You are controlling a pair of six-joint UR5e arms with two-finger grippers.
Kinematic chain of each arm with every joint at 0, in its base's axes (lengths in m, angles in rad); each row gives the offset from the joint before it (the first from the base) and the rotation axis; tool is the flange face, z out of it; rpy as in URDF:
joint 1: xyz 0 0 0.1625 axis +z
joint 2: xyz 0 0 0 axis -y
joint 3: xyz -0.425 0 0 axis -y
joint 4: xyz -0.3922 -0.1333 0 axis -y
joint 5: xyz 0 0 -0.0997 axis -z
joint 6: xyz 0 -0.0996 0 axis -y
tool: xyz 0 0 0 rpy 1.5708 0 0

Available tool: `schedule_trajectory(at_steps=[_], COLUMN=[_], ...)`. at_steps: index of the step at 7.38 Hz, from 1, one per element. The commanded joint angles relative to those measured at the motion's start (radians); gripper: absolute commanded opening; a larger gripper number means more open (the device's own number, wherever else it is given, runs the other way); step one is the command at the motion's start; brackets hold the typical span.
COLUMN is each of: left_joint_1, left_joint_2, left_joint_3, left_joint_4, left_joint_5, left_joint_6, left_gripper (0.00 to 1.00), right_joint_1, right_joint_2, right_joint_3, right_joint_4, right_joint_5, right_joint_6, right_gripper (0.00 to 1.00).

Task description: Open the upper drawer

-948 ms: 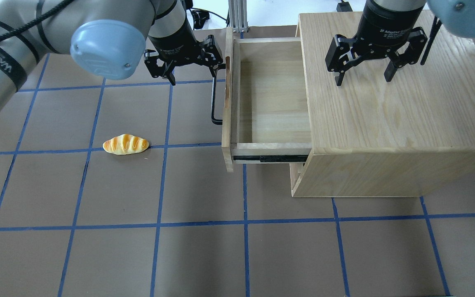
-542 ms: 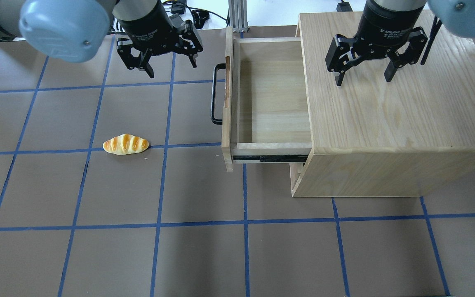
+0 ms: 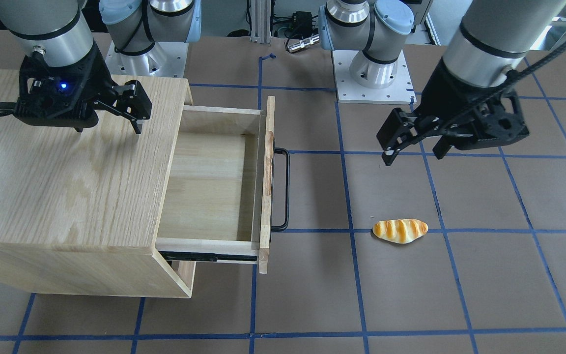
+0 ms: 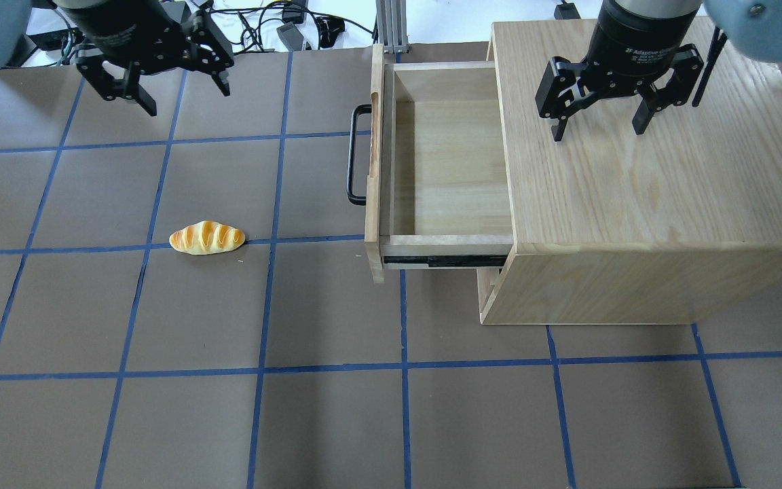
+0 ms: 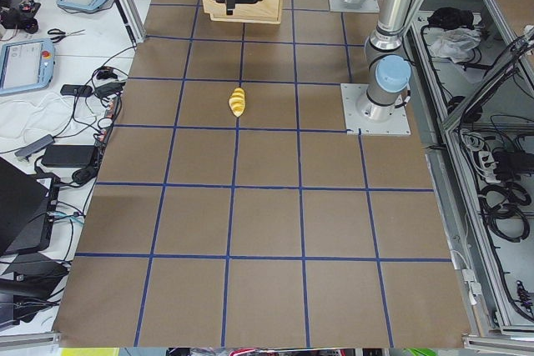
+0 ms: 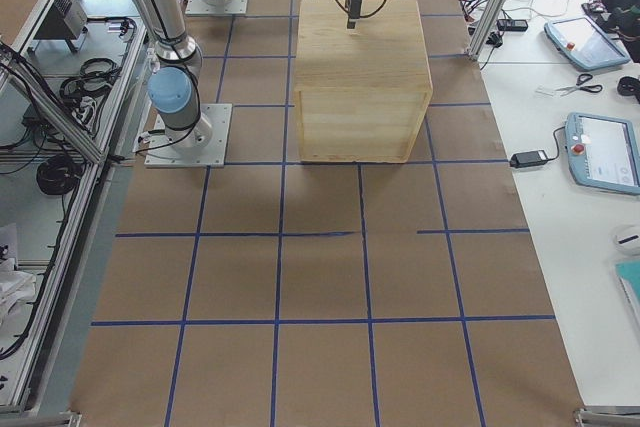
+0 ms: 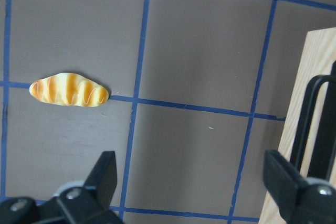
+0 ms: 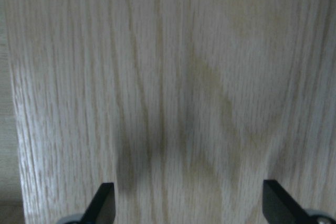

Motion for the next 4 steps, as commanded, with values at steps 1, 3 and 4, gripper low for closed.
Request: schedule_trajectory(at_steps=[1, 3, 4], left_joint_1=[0.119, 0.133, 0.130], left_joint_2=[0.049, 0.077, 0.084], left_joint_3=[-0.015, -0.026, -0.040], left_joint_4=[-0.076, -0.107, -0.104], left_joint_5=[0.078, 0.114, 0.104], left_joint_6=[0.179, 0.238, 0.238], left_gripper=[1.00, 1.00, 1.00], right_joint_1=[0.000, 0.000, 0.000], right_joint_2=[0.000, 0.000, 0.000], right_joint_3=[0.000, 0.000, 0.000], right_joint_4=[0.000, 0.000, 0.000], right_joint_5=[0.000, 0.000, 0.000], right_joint_6=[0.001, 0.001, 0.001], right_gripper=[1.00, 1.00, 1.00])
